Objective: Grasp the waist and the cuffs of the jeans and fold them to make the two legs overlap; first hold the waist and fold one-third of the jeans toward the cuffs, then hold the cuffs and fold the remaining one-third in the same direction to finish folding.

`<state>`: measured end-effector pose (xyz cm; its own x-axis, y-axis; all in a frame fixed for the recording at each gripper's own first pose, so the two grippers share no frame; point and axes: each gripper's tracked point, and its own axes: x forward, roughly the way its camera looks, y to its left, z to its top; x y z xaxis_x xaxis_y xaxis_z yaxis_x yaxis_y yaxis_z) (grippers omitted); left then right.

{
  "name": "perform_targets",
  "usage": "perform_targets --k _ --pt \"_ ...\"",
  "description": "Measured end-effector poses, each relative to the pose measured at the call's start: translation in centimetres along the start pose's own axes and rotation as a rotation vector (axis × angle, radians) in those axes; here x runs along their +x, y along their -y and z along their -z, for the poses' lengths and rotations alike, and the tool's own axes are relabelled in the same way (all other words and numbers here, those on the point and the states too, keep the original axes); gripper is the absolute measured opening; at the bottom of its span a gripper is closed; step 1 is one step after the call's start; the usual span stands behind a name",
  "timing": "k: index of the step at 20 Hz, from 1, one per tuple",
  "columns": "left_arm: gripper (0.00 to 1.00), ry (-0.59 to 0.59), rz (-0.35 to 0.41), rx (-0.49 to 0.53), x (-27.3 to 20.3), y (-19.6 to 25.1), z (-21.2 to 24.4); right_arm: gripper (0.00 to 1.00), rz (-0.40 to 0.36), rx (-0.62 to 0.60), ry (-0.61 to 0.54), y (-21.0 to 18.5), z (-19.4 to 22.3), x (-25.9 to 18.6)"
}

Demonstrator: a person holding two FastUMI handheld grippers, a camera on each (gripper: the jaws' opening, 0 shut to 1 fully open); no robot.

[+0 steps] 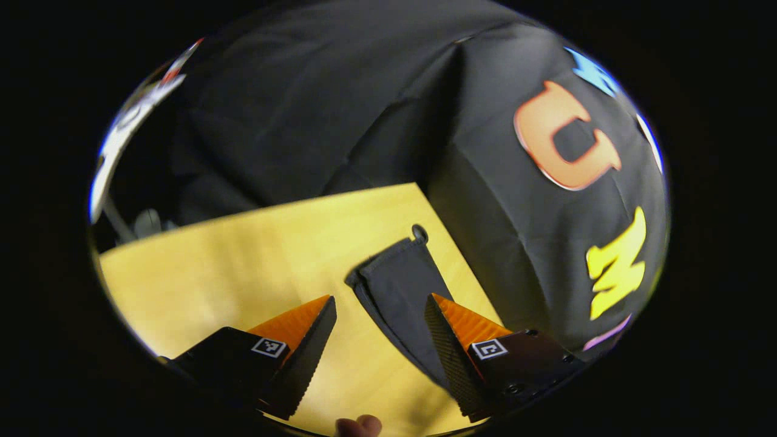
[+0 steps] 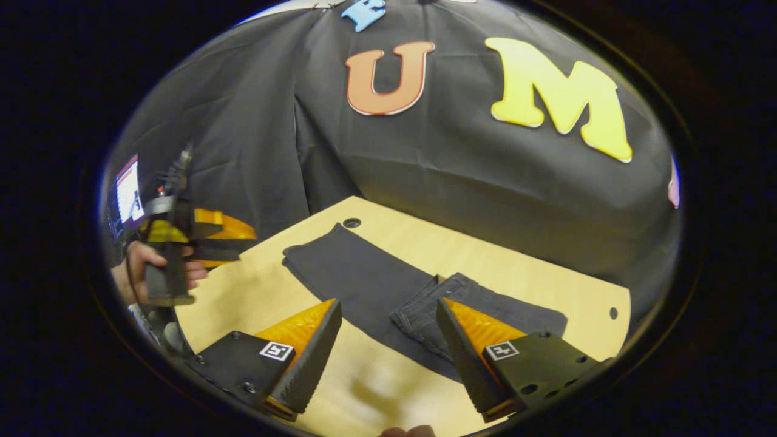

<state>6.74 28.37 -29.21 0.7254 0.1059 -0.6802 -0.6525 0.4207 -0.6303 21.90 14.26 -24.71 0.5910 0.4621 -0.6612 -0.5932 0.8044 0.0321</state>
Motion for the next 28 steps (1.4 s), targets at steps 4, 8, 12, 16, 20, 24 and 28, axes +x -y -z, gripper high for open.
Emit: perform_targets --k 4,8,12,16,20,24,28 --pt "0.95 -0.110 -0.036 -0.205 2.4 0.8 0.5 0.98 0.073 0.030 -0.053 3.4 2.7 -4.5" --pt "0.95 -0.162 -0.133 -0.312 2.9 -0.5 -0.8 0.99 0.167 0.106 -0.093 7.2 5.5 -7.2" --pt "0.95 -0.180 -0.186 -0.378 3.1 -0.7 -2.1 0.99 0.259 0.222 -0.110 11.0 7.2 -9.3" --pt "0.95 -0.174 -0.207 -0.426 4.5 -0.5 -2.4 0.98 0.295 0.266 -0.133 12.9 8.7 -9.9" --pt "0.90 -0.202 -0.273 -0.346 5.2 -1.2 -1.1 0.98 0.296 0.283 -0.137 13.4 9.3 -10.0" --pt "0.26 -0.153 -0.191 -0.455 6.6 -0.3 -0.8 0.98 0.305 0.322 -0.161 13.7 10.8 -10.4" --pt "0.10 -0.129 -0.109 -0.428 6.1 1.2 -1.0 0.98 0.332 0.315 -0.159 14.6 11.6 -12.0"
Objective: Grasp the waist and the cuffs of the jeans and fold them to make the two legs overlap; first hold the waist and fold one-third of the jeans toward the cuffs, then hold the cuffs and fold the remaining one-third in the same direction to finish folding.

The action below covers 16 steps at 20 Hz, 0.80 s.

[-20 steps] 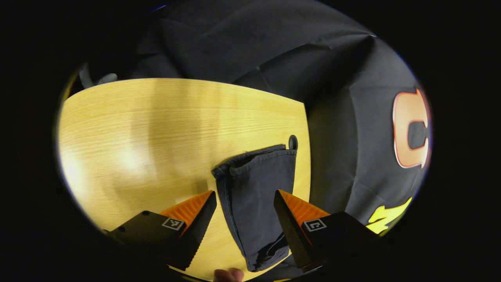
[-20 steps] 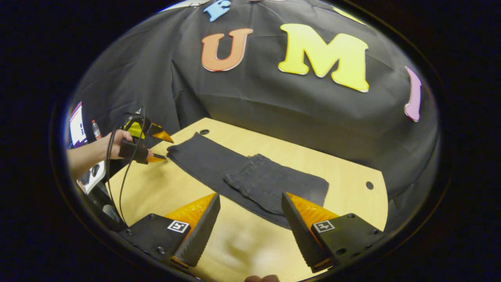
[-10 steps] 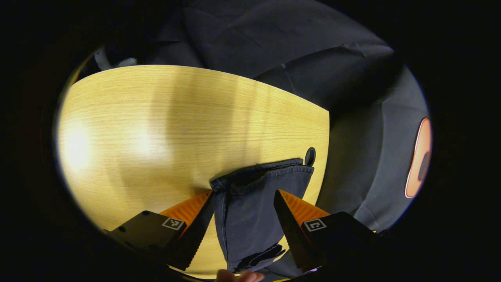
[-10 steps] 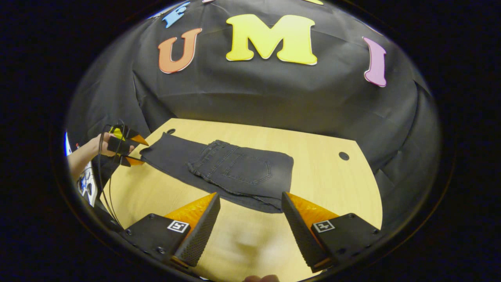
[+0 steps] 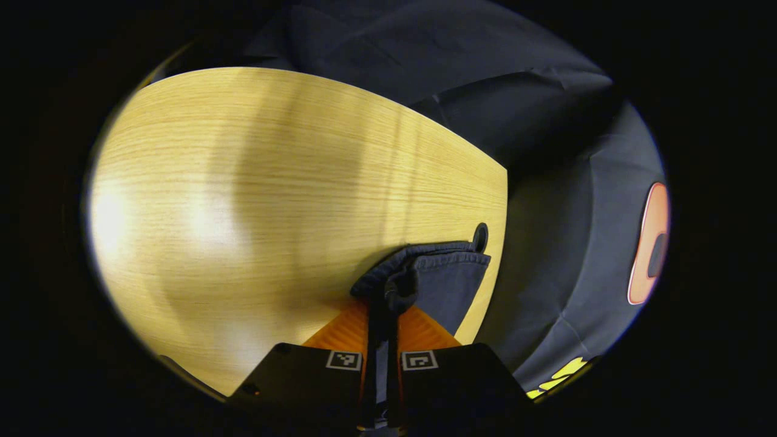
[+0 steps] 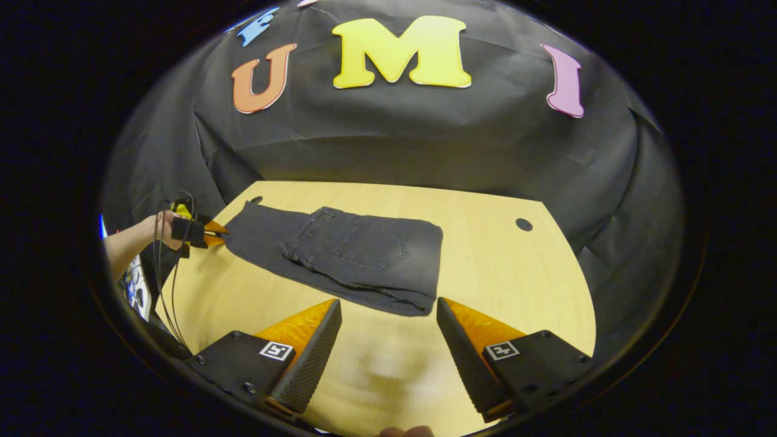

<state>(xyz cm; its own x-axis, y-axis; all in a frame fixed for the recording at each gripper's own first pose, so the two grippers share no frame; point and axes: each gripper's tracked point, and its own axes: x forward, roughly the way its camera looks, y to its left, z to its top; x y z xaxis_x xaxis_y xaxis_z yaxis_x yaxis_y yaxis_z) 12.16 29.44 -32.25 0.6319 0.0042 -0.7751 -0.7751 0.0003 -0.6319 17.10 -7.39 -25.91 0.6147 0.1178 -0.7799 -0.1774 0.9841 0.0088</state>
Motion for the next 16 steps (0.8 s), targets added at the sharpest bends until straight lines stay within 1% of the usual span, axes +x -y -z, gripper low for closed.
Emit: perform_targets --k 1,3,5,8,12,13,14,16 --pt "0.08 0.009 0.038 0.034 -0.6 0.9 0.2 0.98 0.008 0.003 0.006 0.5 0.0 -0.3" --pt "0.06 0.011 0.113 0.157 -2.5 3.3 1.6 0.99 0.023 0.006 0.009 1.1 0.4 -1.0" --pt "0.05 0.033 0.178 0.331 -5.4 6.3 3.8 0.98 0.040 0.002 0.031 1.7 0.4 -2.0" --pt "0.05 0.078 0.289 0.617 -10.2 10.7 9.1 0.98 0.037 0.011 0.071 1.8 0.3 -3.8" --pt "0.05 0.081 0.454 0.913 -15.4 15.3 18.6 0.98 0.054 0.010 0.101 3.5 1.4 -6.4" --pt "0.05 0.074 0.490 0.986 -15.1 15.0 22.0 0.99 0.063 0.015 0.105 4.1 1.8 -7.0" --pt "0.05 0.059 0.518 1.055 -15.0 14.9 24.7 0.98 0.079 0.021 0.105 5.1 2.4 -7.6" --pt "0.05 0.011 0.547 1.187 -14.4 12.8 30.9 0.99 0.117 0.037 0.097 7.4 3.7 -8.8"
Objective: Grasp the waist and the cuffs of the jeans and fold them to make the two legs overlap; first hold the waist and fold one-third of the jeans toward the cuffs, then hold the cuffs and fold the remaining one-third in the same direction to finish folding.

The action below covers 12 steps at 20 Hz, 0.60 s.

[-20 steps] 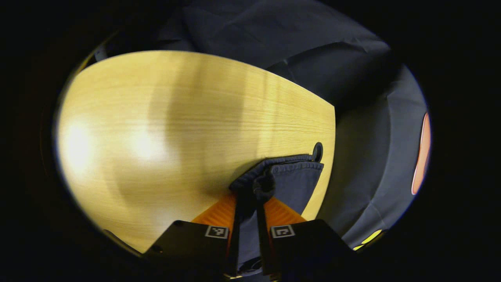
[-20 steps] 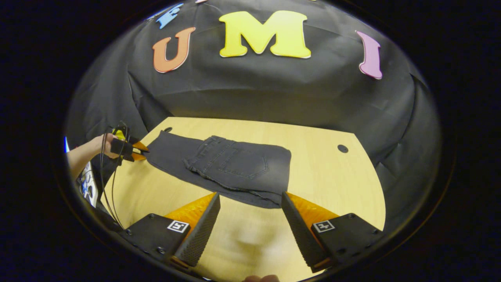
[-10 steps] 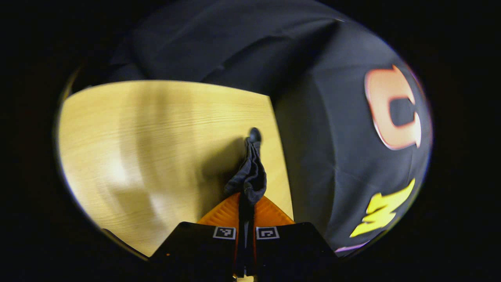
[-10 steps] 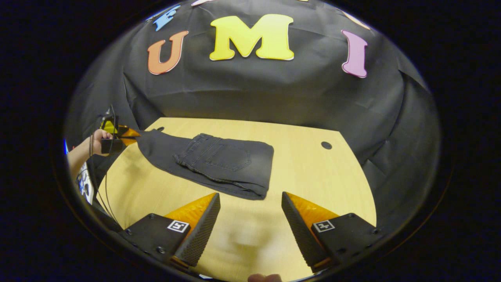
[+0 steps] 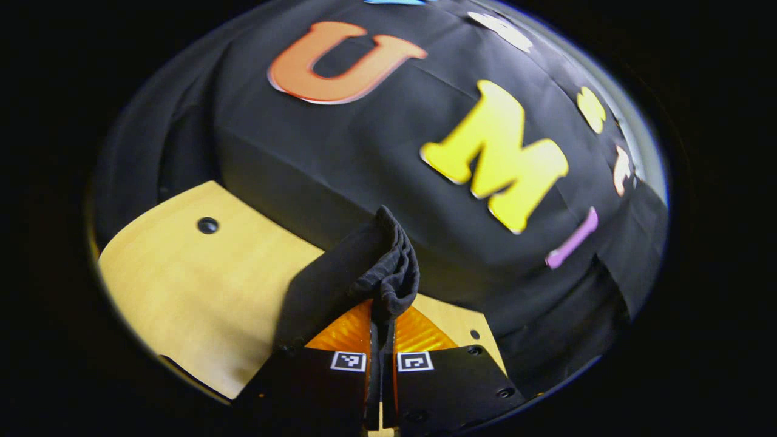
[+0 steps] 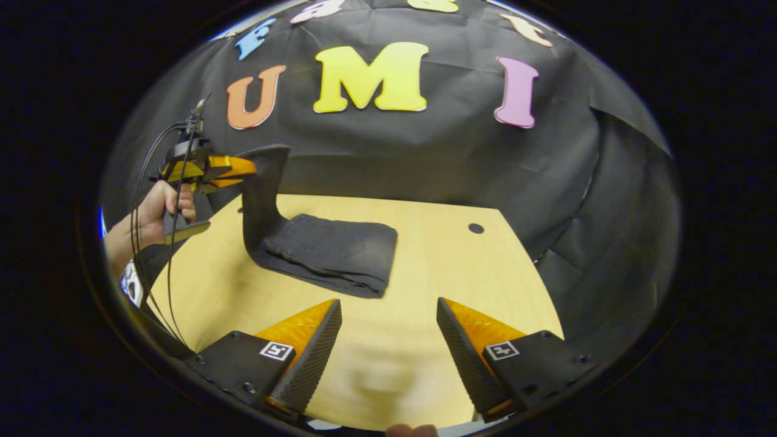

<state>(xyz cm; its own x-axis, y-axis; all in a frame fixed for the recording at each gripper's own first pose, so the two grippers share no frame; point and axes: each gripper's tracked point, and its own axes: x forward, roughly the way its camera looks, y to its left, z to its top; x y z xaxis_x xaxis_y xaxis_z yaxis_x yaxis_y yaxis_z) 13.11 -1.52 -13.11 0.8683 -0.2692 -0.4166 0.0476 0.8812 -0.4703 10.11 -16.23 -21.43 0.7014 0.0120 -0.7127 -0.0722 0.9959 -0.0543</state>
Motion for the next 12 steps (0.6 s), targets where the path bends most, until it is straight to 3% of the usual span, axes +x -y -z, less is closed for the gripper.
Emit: perform_targets --k 3,5,10,11,12 --pt "0.05 -0.062 0.026 0.190 3.7 4.3 8.3 0.99 0.059 0.033 -0.024 3.7 2.0 -1.3" --pt "0.05 -0.096 0.004 0.267 5.6 5.2 12.9 0.99 0.081 0.036 -0.055 5.6 3.5 -2.0" --pt "0.07 -0.202 -0.166 0.422 6.6 2.6 19.1 0.98 0.079 0.026 -0.083 8.8 5.3 -2.5" --pt "0.10 -0.215 -0.206 0.495 6.0 2.1 18.9 0.98 0.067 0.028 -0.083 9.0 5.3 -2.3" --pt "0.31 -0.216 -0.254 0.569 5.1 1.8 18.3 0.98 0.052 0.031 -0.078 9.1 5.2 -2.0"
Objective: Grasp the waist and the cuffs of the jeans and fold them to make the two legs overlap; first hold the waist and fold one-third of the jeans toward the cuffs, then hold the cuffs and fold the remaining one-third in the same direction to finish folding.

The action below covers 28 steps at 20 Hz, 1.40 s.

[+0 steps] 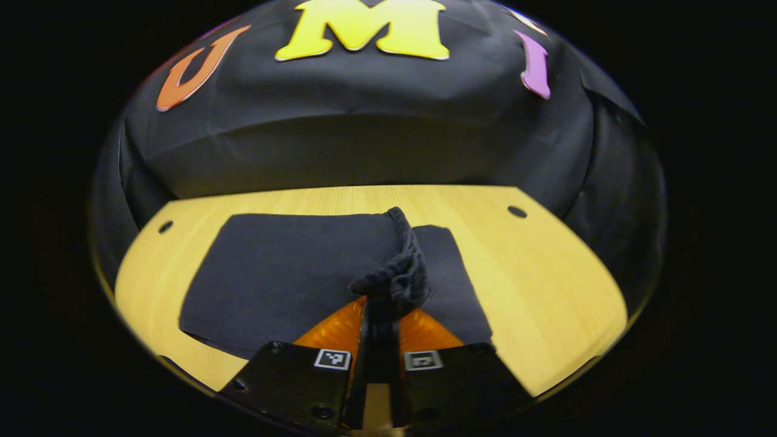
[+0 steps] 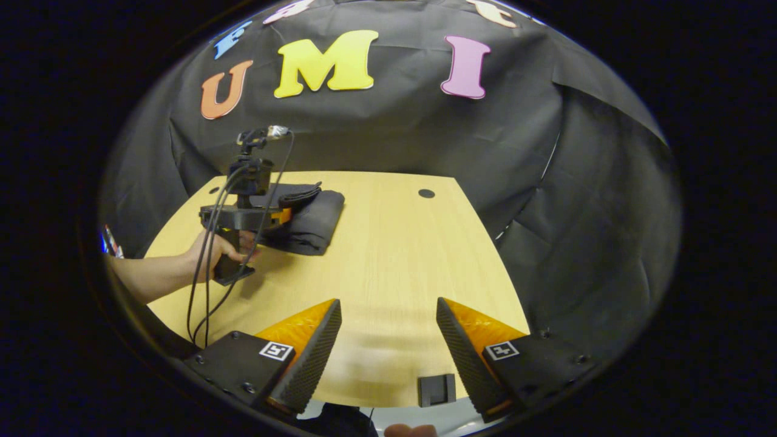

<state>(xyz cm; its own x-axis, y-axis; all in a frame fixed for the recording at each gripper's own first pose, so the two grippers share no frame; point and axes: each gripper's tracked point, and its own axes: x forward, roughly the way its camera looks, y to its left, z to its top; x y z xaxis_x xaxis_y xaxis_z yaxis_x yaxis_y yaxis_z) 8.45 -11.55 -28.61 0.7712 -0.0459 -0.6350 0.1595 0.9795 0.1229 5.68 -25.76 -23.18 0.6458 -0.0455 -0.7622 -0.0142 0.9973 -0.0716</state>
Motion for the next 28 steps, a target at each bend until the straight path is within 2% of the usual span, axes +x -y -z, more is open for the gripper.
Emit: perform_targets --k 2,3,4,5,7,10,14,16,19,23,26,27,28 --pt "0.62 0.015 -0.010 0.009 -2.5 -0.4 -0.7 0.98 -0.034 0.004 0.023 -0.1 -0.8 0.5" --pt "0.78 0.027 0.003 -0.026 -2.4 2.6 -0.6 0.98 -0.046 -0.005 0.048 -0.2 -1.7 0.8" --pt "0.93 0.041 0.002 -0.066 -4.4 1.4 -2.0 0.98 -0.057 -0.013 0.080 -0.5 -2.8 1.1" --pt "0.99 0.063 0.007 -0.100 -6.0 0.8 -3.0 0.99 -0.064 -0.022 0.121 -0.8 -4.3 1.2" --pt "0.99 0.131 0.022 -0.148 -10.0 0.2 -6.0 0.98 -0.082 -0.030 0.225 -2.1 -8.0 0.7" --pt "0.99 0.311 0.029 -0.204 -18.0 -2.1 -12.5 0.98 -0.109 -0.034 0.396 -4.9 -13.6 -1.1" --pt "0.99 0.554 -0.036 -0.219 -29.0 -7.7 -19.8 0.98 -0.147 -0.055 0.609 -10.0 -20.1 -6.2" --pt "0.98 0.618 -0.061 -0.203 -32.8 -9.9 -20.2 0.98 -0.165 -0.062 0.681 -12.5 -21.6 -9.4" --pt "1.00 0.650 -0.080 -0.222 -38.8 -12.7 -19.1 0.98 -0.167 -0.037 0.722 -15.5 -21.5 -12.9" --pt "0.94 0.634 -0.077 -0.267 -42.7 -14.9 -15.4 0.97 -0.121 -0.023 0.754 -17.7 -19.2 -16.4" --pt "0.88 0.633 -0.079 -0.297 -44.7 -15.7 -13.3 0.98 -0.126 -0.030 0.759 -19.3 -17.5 -18.5" --pt "1.00 0.636 -0.088 -0.299 -45.2 -16.0 -13.0 0.98 -0.133 -0.026 0.766 -19.7 -17.4 -19.0" --pt "1.00 0.647 -0.097 -0.299 -45.8 -16.4 -13.0 0.98 -0.136 -0.015 0.775 -19.7 -17.4 -19.4"
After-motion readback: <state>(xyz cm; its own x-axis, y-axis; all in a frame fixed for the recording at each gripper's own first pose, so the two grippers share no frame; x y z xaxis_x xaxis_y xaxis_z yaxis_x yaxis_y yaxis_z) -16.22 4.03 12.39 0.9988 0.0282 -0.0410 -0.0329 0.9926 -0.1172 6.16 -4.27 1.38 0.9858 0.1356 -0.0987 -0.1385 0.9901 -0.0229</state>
